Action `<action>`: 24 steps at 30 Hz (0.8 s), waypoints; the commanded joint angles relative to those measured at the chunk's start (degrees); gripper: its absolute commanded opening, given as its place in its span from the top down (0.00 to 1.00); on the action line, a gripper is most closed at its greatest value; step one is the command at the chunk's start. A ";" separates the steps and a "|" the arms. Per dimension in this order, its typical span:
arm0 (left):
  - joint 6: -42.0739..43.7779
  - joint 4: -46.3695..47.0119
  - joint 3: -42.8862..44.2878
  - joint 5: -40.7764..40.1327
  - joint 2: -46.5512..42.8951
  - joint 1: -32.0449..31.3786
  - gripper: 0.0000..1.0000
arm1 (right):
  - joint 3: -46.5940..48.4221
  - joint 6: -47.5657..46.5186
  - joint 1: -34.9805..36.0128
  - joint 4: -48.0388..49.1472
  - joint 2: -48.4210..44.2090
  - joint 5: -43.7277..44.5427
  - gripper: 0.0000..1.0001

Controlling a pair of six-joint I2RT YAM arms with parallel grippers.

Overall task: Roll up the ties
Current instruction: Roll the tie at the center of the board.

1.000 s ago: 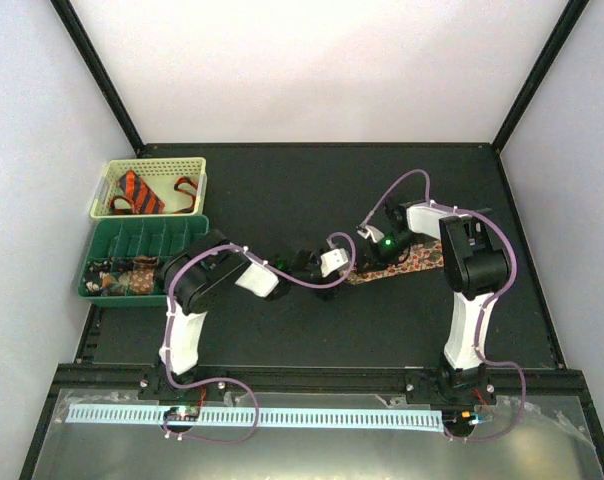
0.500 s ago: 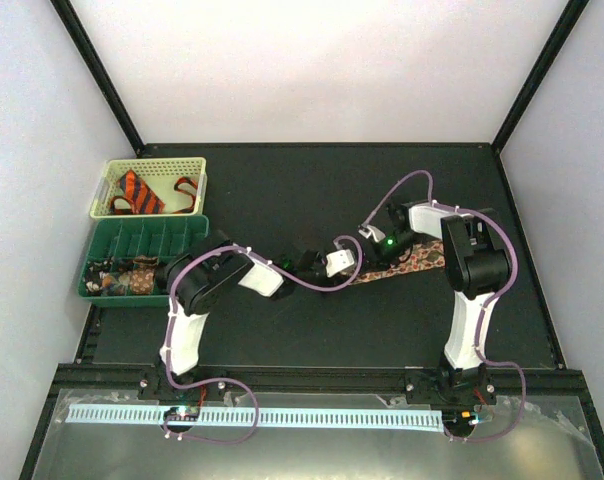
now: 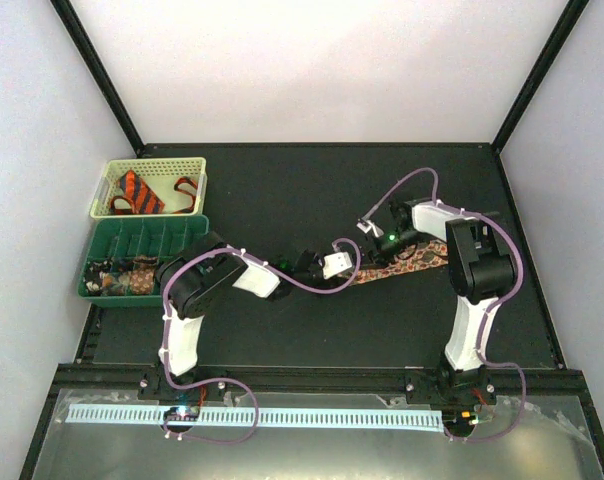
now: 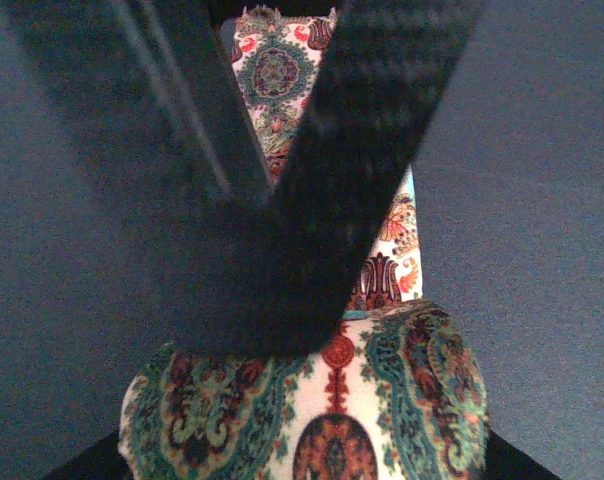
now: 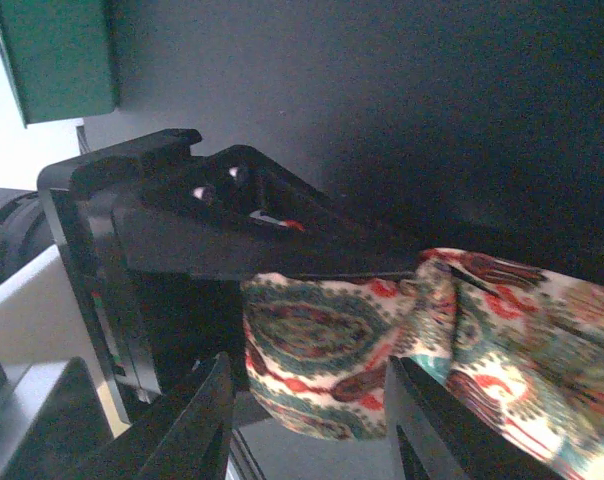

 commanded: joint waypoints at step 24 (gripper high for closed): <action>-0.78 -2.09 -1.43 3.80 -2.70 2.50 0.21 | 0.50 -5.14 -0.42 -1.24 4.18 15.63 0.99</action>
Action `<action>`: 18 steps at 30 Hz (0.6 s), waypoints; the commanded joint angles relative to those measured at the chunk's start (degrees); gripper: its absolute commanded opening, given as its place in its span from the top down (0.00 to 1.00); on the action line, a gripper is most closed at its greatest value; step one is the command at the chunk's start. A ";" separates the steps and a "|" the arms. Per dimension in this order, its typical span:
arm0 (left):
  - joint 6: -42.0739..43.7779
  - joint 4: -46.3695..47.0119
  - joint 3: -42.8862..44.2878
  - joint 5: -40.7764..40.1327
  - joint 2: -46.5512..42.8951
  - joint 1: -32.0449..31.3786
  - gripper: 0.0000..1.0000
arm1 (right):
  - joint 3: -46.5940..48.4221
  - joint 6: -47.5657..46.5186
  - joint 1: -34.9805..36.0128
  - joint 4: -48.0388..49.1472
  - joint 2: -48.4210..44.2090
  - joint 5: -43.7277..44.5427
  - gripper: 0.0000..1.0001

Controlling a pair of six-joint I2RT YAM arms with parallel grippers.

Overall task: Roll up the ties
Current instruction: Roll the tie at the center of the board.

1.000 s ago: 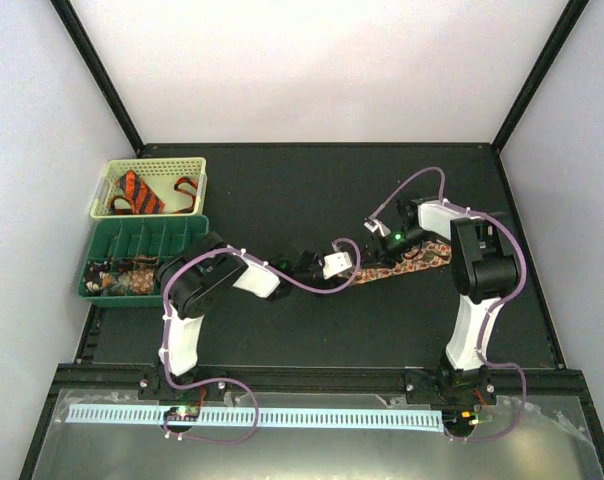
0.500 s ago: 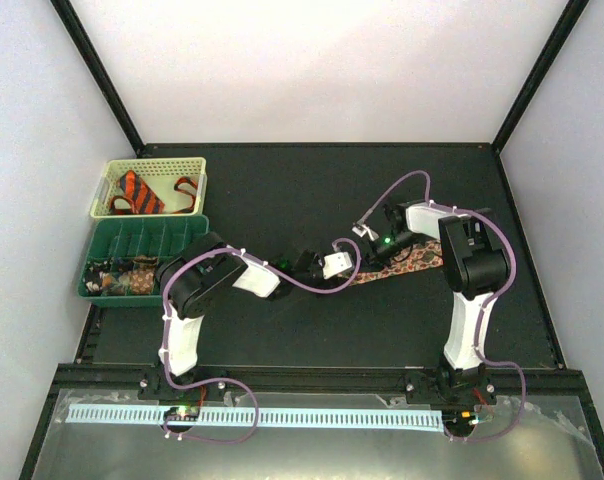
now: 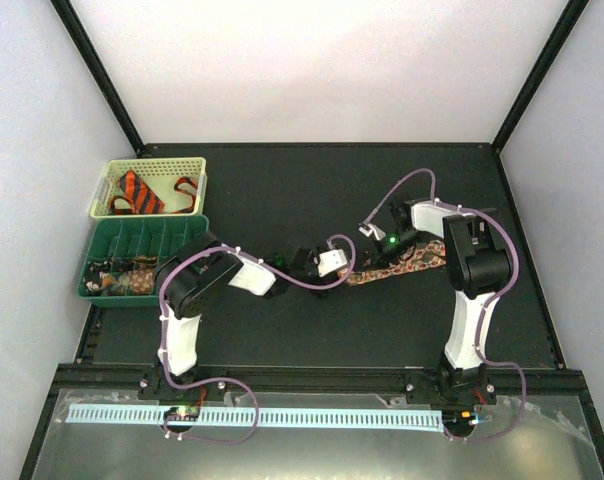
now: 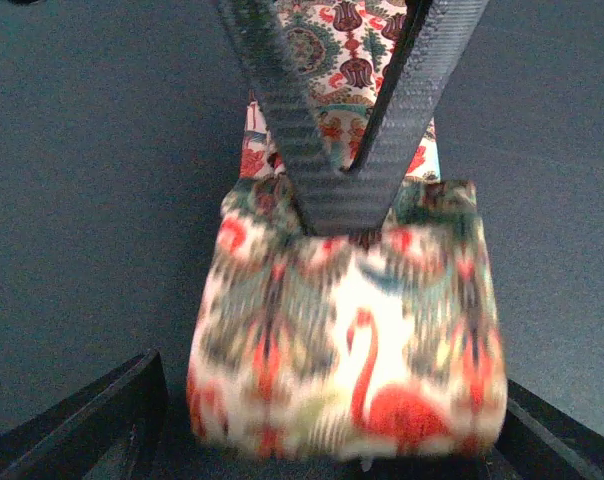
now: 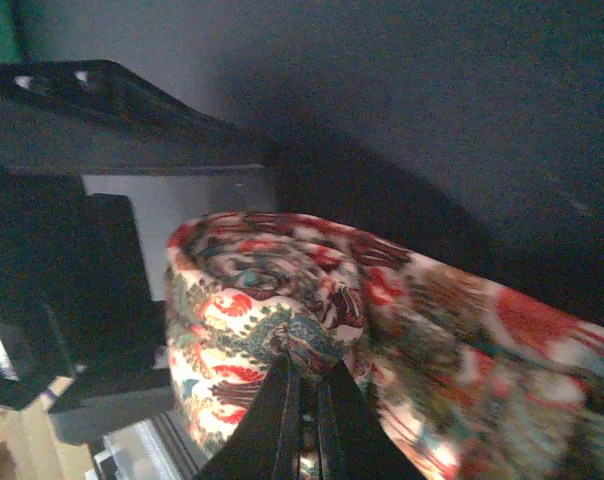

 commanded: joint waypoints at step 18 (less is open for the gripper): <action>-4.97 7.49 6.88 6.18 8.84 -2.10 0.28 | -1.09 3.25 0.88 3.38 3.92 12.43 0.99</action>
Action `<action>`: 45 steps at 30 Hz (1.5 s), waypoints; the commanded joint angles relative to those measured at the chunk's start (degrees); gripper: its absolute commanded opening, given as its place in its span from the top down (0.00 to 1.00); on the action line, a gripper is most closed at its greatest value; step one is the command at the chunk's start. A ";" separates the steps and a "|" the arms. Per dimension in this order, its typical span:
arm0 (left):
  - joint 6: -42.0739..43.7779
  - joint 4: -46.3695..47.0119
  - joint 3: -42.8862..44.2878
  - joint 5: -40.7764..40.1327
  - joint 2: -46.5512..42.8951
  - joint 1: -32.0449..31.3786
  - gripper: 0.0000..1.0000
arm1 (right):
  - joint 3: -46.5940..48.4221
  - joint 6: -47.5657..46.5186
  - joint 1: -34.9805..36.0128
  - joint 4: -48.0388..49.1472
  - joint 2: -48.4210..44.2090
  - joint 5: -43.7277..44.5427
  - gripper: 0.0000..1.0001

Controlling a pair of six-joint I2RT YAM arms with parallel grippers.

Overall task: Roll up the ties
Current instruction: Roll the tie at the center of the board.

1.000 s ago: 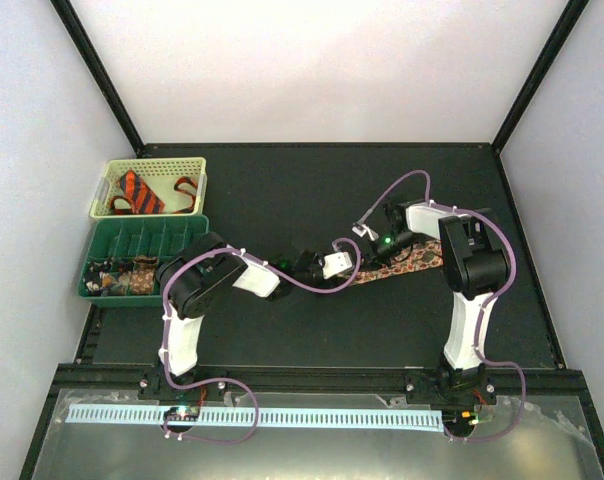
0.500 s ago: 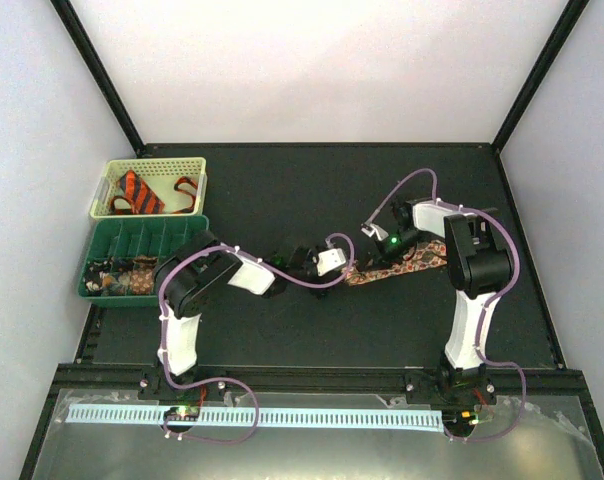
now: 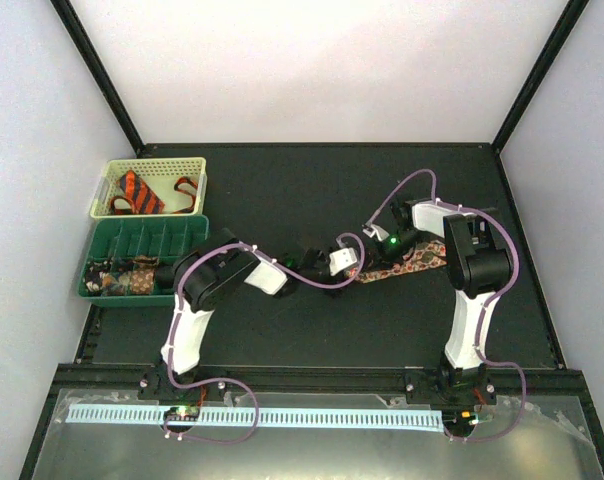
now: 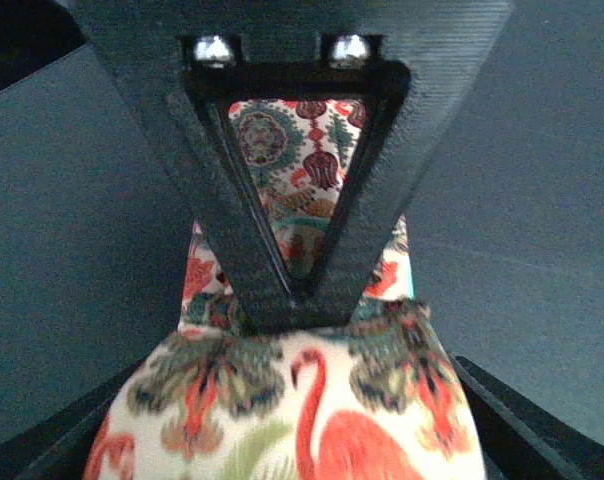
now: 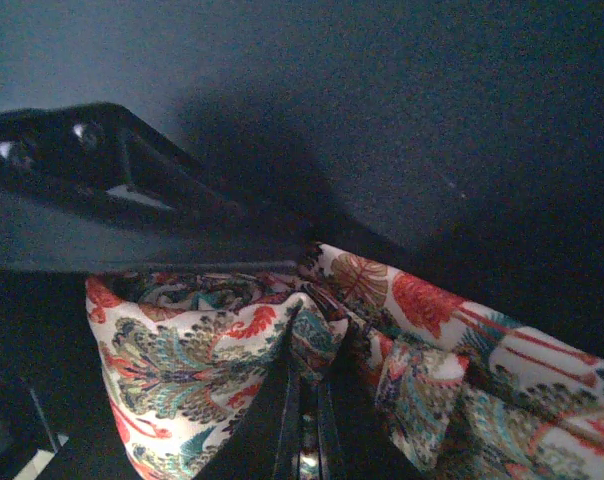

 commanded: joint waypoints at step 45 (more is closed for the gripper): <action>3.17 -10.65 -3.10 1.50 -7.98 1.94 0.17 | -1.42 -0.67 0.37 0.48 0.25 9.95 0.99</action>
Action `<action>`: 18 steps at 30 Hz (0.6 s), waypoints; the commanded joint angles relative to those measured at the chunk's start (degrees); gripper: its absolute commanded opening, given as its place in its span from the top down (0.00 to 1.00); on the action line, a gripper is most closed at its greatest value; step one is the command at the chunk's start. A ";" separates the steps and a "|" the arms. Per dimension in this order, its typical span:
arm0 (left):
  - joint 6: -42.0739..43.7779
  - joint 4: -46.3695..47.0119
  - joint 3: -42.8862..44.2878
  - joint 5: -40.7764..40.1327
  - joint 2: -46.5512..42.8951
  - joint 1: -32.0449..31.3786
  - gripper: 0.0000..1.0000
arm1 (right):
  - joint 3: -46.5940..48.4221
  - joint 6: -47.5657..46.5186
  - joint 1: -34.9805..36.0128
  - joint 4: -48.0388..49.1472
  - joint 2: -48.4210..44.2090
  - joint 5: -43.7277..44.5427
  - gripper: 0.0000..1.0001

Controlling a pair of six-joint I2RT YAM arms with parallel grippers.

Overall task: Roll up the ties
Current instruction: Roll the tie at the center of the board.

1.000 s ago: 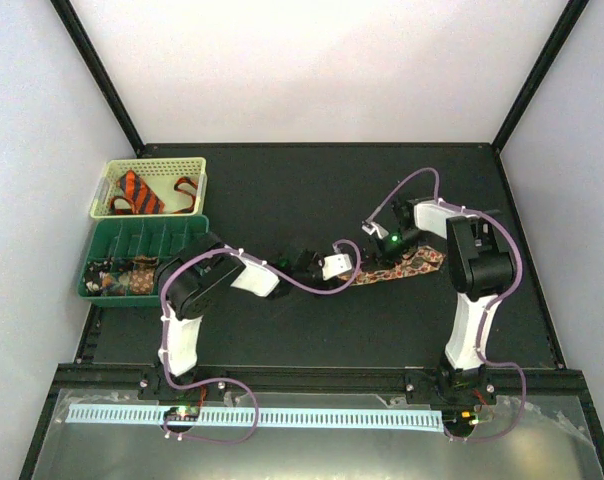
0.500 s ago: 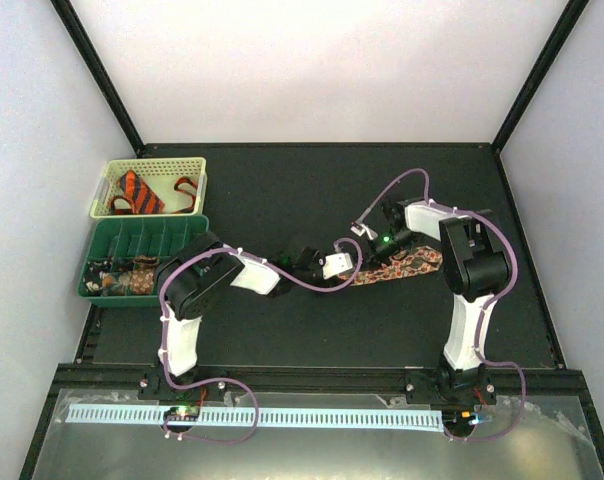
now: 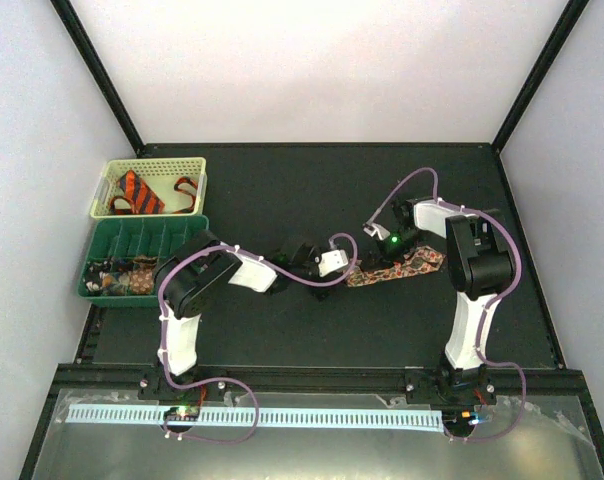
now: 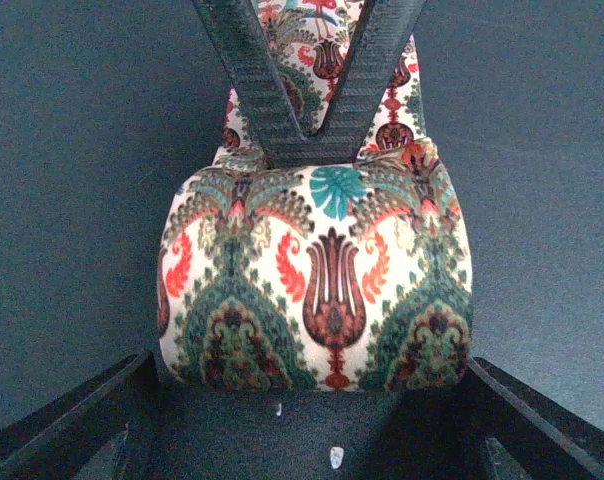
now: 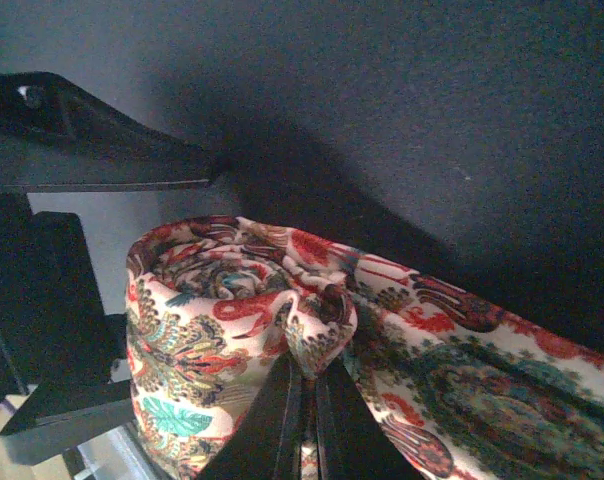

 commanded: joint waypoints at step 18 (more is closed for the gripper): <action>-5.75 8.36 -1.48 4.00 2.04 0.85 0.19 | -4.10 7.11 4.97 15.40 4.50 1.69 0.99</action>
